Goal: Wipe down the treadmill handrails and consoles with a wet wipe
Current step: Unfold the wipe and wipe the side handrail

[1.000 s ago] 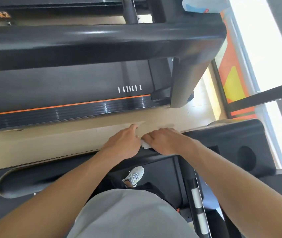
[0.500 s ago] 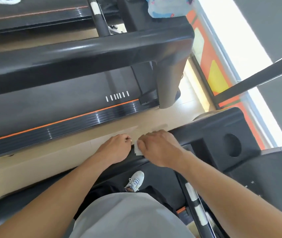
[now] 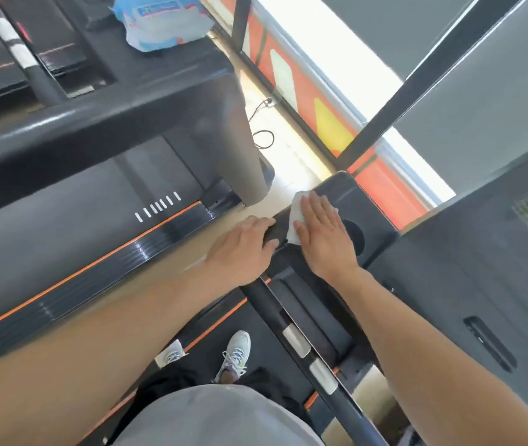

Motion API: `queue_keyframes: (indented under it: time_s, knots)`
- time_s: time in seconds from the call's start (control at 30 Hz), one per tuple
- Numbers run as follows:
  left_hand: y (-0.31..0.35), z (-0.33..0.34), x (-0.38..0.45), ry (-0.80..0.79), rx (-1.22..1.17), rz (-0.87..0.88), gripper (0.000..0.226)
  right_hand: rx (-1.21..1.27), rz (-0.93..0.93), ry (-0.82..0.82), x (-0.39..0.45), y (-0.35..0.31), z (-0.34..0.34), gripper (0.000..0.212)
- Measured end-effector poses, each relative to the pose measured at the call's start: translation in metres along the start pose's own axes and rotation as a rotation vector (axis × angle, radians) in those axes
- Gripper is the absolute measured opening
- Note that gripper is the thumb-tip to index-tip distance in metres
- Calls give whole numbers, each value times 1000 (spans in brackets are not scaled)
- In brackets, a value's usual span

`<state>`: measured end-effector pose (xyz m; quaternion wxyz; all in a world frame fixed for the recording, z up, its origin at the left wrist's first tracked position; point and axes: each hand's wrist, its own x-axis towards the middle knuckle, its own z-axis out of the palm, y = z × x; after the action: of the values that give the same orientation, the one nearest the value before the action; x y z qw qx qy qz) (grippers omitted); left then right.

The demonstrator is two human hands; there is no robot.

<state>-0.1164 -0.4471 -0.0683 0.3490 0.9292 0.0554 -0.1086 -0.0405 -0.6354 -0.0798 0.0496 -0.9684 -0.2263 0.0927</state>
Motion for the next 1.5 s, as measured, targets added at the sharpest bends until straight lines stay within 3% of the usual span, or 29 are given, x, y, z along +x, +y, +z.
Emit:
queue_keyframes:
  time_s: [0.13, 0.33, 0.53, 0.63, 0.77, 0.97, 1.17, 1.3, 1.5]
  knots:
    - [21, 14, 31, -20, 26, 67, 50, 93, 241, -15, 8, 38, -6, 65]
    - [33, 23, 39, 80, -49, -58, 44, 41, 94, 41, -53, -8, 18, 61]
    - [37, 26, 37, 108, 9, -49, 45, 98, 43, 14, -5, 13, 11, 69]
    - [38, 29, 37, 142, 58, -41, 44, 155, 164, 46, 41, 60, -3, 68]
    - [39, 30, 38, 165, 87, -54, 44, 169, 381, -46, 63, 90, -13, 71]
    - [39, 33, 40, 162, 70, -110, 48, 123, 26, 54, -8, 3, 15, 70]
    - [39, 34, 41, 153, 97, -74, 50, -130, -10, -16, -81, -11, 18, 74]
    - [39, 32, 40, 137, 127, -65, 51, -98, 197, -113, -84, 3, 0, 83]
    - [35, 31, 42, 117, 76, -31, 52, 15, 334, -170, -45, 2, -28, 57]
